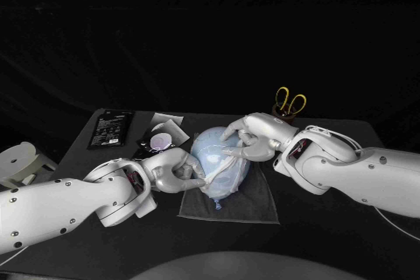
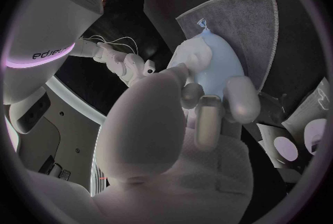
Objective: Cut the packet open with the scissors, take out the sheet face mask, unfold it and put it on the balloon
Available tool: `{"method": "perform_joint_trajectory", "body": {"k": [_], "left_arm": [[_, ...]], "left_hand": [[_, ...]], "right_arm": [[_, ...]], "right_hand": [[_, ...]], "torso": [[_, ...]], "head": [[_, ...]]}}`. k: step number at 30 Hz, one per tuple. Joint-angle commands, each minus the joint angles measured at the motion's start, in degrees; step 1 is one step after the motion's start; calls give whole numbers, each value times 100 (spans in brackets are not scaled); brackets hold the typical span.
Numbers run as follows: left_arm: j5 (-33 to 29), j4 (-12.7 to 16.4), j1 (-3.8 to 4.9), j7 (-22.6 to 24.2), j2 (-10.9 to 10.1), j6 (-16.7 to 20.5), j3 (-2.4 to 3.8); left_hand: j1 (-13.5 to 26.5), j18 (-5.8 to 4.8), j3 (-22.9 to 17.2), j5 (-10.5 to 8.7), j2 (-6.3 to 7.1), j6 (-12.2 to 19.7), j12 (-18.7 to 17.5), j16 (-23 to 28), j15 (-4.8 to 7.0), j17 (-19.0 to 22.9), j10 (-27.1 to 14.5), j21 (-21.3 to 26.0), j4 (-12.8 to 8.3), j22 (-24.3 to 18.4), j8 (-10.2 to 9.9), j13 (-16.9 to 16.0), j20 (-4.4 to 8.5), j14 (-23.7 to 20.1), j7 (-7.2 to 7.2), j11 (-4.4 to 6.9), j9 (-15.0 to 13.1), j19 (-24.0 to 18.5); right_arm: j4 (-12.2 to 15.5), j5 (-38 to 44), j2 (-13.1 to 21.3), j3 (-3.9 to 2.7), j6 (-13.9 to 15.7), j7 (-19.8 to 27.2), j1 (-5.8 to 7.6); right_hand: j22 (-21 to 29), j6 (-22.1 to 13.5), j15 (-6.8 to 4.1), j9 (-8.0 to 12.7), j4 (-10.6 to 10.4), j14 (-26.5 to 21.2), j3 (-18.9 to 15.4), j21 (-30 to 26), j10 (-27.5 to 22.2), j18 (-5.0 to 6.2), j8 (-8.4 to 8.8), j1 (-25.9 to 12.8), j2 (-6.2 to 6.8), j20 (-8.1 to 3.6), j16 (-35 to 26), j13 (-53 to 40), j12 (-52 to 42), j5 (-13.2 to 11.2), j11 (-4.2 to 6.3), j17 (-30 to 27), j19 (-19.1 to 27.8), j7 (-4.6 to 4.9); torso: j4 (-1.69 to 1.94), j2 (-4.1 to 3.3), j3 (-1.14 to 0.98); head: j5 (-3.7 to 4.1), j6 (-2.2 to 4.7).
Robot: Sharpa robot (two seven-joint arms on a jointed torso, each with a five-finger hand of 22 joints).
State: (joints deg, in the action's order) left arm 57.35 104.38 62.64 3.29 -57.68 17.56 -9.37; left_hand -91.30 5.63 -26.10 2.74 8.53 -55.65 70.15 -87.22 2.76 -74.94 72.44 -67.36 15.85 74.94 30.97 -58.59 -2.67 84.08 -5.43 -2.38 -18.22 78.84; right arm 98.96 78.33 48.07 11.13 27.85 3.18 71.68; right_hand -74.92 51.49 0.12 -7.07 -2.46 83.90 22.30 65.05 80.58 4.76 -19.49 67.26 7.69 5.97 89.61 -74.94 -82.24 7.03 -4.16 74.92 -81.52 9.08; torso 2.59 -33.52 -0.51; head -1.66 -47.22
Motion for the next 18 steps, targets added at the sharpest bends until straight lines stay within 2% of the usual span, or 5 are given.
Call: {"method": "perform_joint_trajectory", "body": {"k": [1, 6, 10, 13, 18], "left_arm": [[-447, 11, 6, 417, -8, 174, 6], [-1175, 37, 19, 605, -58, 227, 39], [-1652, 42, 61, 663, -93, 221, 111], [-1903, 50, 136, 655, -123, 184, 160], [-2148, 34, 309, 595, -155, 106, 195]], "left_hand": [[493, -48, -966, 15, 261, 36, -29, -35, -8, -768, 206, -25, -562, 460, 152, -57, -3, 394, -26, 146, -335, -2], [884, -52, -1450, 18, 356, 51, -12, -48, 6, -818, 268, -61, -918, 486, 239, -137, 3, 408, -9, 159, -456, 4], [1103, -55, -1695, 19, 393, 38, 0, -59, 14, -857, 305, -87, -1128, 503, 263, -189, 10, 420, 2, 170, -499, 9], [1144, -55, -1728, 19, 398, 34, -1, -61, 16, -864, 310, -87, -1164, 505, 268, -193, 11, 422, 6, 172, -505, 8], [1229, -57, -1798, 22, 409, 23, 29, -69, 21, -891, 342, -101, -1242, 513, 279, -249, 15, 429, 13, 179, -515, 12]], "right_arm": [[-8, 86, -7, 2, -124, -70, -6], [-30, 97, -13, 2, -141, -98, -6], [-41, 100, -17, 2, -140, -117, -6], [-48, 101, -19, 2, -131, -132, -6], [-60, 100, -26, 2, -118, -149, -6]], "right_hand": [[-888, 51, 25, -5, -39, 610, 4, -17, 10, -11, 22, 29, 12, 23, 39, -217, -11, -42, -27, 1508, 9, 6], [-887, 52, 25, -6, -45, 610, -1, -24, 7, -9, 25, 26, 14, 23, 39, -215, -9, -55, -27, 1508, 12, 5], [-888, 55, 25, -6, -54, 610, -7, -17, 10, -11, 29, 24, 18, 23, 39, -219, -10, -75, -27, 1508, 10, 5], [-888, 56, 25, -6, -57, 610, -9, -16, 13, -11, 30, 22, 18, 23, 39, -224, -13, -81, -27, 1508, 10, 4], [-889, 62, 25, -7, -75, 610, -17, -10, 13, -12, 34, 13, 15, 23, 39, -225, -11, -99, -27, 1508, 9, 4]], "torso": [[3, -1, 2], [3, 3, 2], [-2, 1, -1], [-5, -3, -2], [-4, -4, -4]], "head": [[5, 8], [16, 14], [16, 26], [19, 32], [18, 30]]}}
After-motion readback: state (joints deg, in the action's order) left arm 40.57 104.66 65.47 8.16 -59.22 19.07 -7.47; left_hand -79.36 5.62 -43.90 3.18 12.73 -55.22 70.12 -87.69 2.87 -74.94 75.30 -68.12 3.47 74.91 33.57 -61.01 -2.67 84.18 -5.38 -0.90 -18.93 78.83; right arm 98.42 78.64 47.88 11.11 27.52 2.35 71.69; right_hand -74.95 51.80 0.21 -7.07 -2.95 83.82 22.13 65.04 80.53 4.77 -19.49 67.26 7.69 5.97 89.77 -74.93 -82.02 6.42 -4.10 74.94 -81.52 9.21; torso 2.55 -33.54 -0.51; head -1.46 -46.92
